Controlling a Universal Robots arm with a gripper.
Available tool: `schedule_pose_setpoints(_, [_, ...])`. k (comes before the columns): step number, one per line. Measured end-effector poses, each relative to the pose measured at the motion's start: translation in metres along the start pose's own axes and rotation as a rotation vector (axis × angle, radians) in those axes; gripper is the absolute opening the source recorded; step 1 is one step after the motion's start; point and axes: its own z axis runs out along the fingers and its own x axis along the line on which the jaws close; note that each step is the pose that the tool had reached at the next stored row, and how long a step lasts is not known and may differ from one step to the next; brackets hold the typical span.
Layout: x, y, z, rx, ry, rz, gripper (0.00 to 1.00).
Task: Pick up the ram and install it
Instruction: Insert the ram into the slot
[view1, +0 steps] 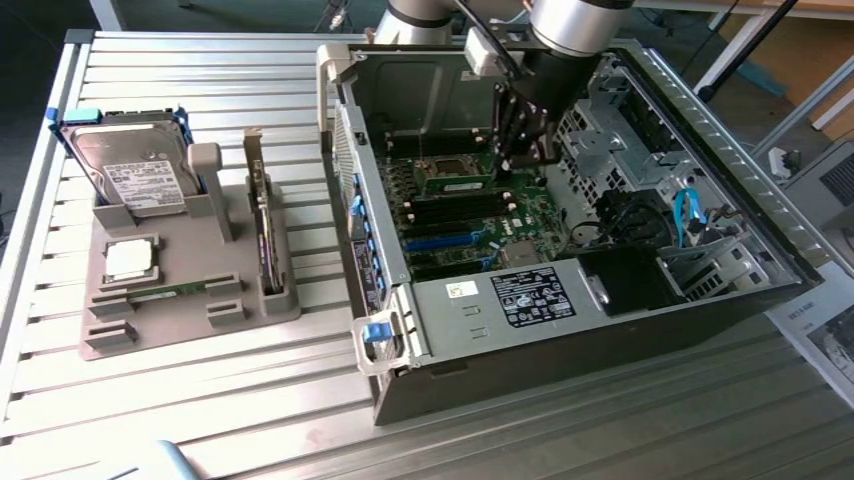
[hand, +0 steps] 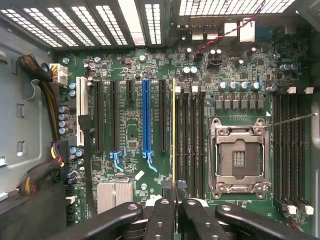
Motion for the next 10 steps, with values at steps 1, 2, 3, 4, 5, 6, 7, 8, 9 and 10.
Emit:
schedule_pose_setpoints(1, [0.0,0.0,0.0012,0.0,0.0,0.001,0.12])
schedule_pose_setpoints(2, [0.0,-0.0001,0.0022,0.0,0.0,0.001,0.12])
schedule_pose_setpoints(3, [0.0,-0.0001,0.0038,0.0,0.0,0.002,0.12])
schedule_pose_setpoints(4, [0.0,-0.0002,0.0054,0.0,0.0,0.002,0.12])
schedule_pose_setpoints(5, [0.0,-0.0002,0.0063,0.0,-0.0001,0.002,0.12])
schedule_pose_setpoints(6, [0.0,-0.0003,0.0073,-0.0001,-0.0001,0.003,0.12])
schedule_pose_setpoints(7, [0.0,-0.0003,0.009,-0.0001,-0.0001,0.003,0.12])
schedule_pose_setpoints(8, [0.0,-0.0004,0.0107,-0.0001,-0.0001,0.004,0.12])
schedule_pose_setpoints(9, [0.0,-0.0004,0.0117,-0.0001,-0.0001,0.004,0.12])
schedule_pose_setpoints(10, [0.0,-0.0005,0.0125,-0.0001,-0.0002,0.005,0.12])
